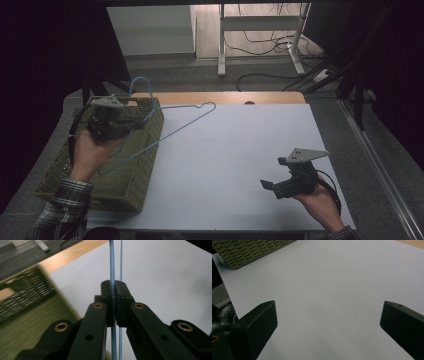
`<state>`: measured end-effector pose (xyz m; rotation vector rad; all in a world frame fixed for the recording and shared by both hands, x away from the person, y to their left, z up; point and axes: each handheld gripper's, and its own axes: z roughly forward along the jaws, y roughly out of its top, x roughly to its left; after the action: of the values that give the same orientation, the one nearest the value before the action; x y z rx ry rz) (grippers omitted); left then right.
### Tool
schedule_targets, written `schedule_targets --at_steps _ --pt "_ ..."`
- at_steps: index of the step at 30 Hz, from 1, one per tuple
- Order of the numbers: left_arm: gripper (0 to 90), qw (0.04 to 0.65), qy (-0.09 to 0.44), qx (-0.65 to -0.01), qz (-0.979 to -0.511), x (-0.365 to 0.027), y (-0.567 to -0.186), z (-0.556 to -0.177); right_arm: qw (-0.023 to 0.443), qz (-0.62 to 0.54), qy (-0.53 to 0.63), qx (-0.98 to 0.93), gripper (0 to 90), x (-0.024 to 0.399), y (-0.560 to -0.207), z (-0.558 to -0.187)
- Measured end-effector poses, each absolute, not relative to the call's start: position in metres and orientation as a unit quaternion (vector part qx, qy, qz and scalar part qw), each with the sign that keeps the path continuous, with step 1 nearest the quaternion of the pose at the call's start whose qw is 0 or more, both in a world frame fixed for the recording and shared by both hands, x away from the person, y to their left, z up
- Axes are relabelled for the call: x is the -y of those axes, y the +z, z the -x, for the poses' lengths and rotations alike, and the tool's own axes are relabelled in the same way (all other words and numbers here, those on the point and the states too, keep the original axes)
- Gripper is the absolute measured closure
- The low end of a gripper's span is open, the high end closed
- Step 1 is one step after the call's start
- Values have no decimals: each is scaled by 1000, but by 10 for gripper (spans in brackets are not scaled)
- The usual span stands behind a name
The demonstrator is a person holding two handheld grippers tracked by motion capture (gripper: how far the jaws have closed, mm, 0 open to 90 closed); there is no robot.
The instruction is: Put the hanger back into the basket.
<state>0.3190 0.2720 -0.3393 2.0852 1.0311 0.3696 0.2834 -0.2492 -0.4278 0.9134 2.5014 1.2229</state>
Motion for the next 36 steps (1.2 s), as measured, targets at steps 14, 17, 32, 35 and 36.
schedule_targets --at_steps 14,17,32,35,36 --pt "878 379 193 -476 -770 -359 -340 -291 117 -315 416 -845 13 259 -434 -268" --pt "878 376 202 -489 -761 -374 -341 -285 117 -318 419 -842 12 262 -435 -266" --pt "877 377 209 -518 -739 -406 -386 -284 118 -334 406 -843 10 272 -446 -258" --pt "877 377 208 -519 -738 -406 -396 -286 116 -332 403 -845 10 271 -447 -259" --pt "877 377 207 -520 -738 -406 -399 -287 116 -331 402 -846 10 271 -448 -259"
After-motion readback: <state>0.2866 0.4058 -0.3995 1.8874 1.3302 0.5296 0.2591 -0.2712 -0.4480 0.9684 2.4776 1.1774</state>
